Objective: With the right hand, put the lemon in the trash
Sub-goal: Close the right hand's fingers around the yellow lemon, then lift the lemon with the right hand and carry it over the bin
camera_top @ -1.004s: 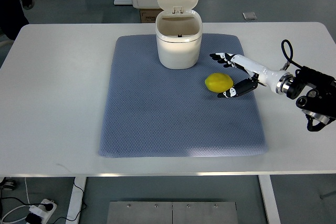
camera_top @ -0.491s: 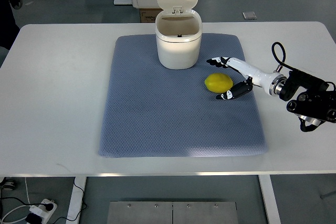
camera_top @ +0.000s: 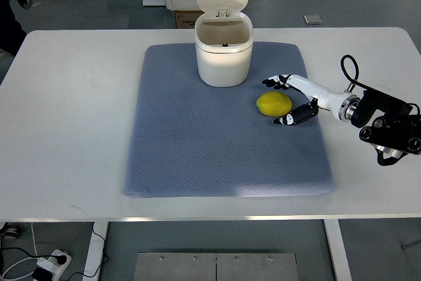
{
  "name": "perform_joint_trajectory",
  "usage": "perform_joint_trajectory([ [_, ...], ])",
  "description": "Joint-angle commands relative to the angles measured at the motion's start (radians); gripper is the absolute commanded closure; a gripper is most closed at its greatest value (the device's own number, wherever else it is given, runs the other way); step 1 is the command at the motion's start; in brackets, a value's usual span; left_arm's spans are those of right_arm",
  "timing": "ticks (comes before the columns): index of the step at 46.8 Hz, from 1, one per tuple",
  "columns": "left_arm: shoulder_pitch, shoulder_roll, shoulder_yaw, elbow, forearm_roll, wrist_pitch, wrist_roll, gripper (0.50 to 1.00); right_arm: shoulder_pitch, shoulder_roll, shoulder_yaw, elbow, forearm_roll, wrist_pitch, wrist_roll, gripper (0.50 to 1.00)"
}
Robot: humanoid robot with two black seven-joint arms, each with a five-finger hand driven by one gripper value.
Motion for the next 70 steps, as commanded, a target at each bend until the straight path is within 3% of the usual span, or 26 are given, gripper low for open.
perform_joint_trajectory([
  [1, 0.000, 0.000, 0.000, 0.001, 0.000, 0.001, 0.000, 0.500, -0.001, 0.000, 0.000, 0.000, 0.001, -0.001, 0.001, 0.645],
  [35, 0.000, 0.000, 0.000, -0.001, 0.000, 0.001, 0.000, 0.500, -0.004, 0.031, -0.003, -0.026, 0.002, 0.002, -0.001, 0.745],
  [46, 0.000, 0.000, 0.000, 0.001, 0.000, 0.001, 0.000, 0.500, -0.004, 0.031, -0.005, -0.024, 0.002, 0.011, -0.002, 0.898],
  [51, 0.000, 0.000, 0.000, 0.001, 0.000, 0.001, 0.000, 0.500, -0.001, 0.031, -0.021, -0.024, 0.002, 0.009, -0.002, 1.000],
  [70, 0.000, 0.000, 0.000, -0.001, 0.000, -0.002, 0.000, 0.500, 0.025, 0.021, -0.014, -0.018, 0.059, 0.011, 0.004, 1.000],
])
